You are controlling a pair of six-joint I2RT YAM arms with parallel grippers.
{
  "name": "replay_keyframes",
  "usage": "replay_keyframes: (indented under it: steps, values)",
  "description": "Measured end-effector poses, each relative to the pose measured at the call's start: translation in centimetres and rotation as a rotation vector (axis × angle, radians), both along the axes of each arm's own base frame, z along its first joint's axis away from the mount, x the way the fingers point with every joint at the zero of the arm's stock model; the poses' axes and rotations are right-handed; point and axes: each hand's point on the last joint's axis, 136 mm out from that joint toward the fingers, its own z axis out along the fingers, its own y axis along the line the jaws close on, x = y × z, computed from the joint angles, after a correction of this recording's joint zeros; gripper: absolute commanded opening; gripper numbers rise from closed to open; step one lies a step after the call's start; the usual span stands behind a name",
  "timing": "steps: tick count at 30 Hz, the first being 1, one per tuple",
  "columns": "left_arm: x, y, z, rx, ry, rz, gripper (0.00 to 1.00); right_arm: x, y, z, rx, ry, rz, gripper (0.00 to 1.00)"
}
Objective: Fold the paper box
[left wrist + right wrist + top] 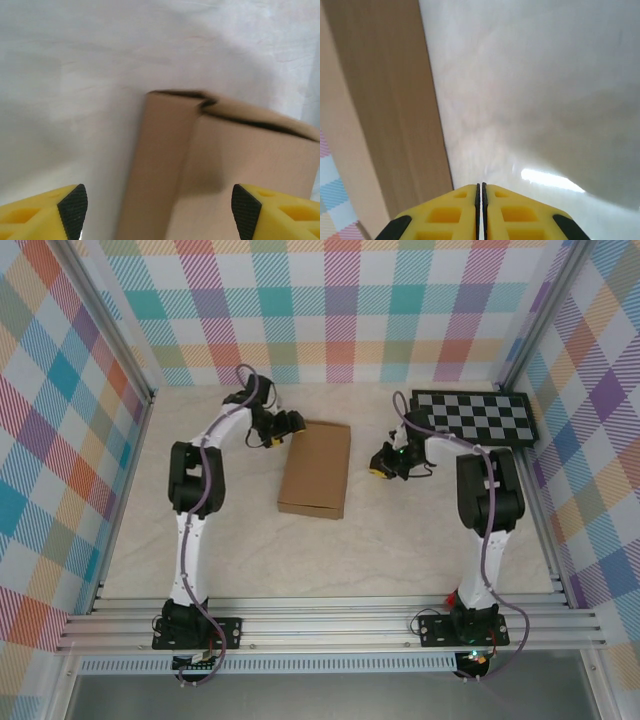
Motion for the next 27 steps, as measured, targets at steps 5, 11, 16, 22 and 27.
replay_keyframes:
  steps: [5, 11, 16, 22, 27]
  values:
    - [-5.5, 5.8, 3.5, 0.007, 0.007, 0.103, 0.80, -5.5, 1.5, 0.1, 0.004, 0.024, 0.068, 0.12]
    - [-13.9, 4.0, 2.8, -0.054, 0.033, 0.087, 0.79, -9.9, 5.2, -0.7, 0.009, 0.047, 0.180, 0.12]
    - [-18.1, 1.2, -1.1, -0.063, 0.127, 0.031, 0.79, -10.8, 6.8, -0.7, 0.017, 0.036, 0.213, 0.12]
    - [-18.5, 0.9, -1.4, -0.084, 0.108, 0.046, 0.79, -11.6, 6.9, -1.7, 0.011, 0.045, 0.208, 0.12]
    - [-18.4, -0.5, -0.9, -0.108, 0.066, 0.033, 0.79, -12.2, 6.9, -2.4, 0.017, 0.056, 0.198, 0.12]
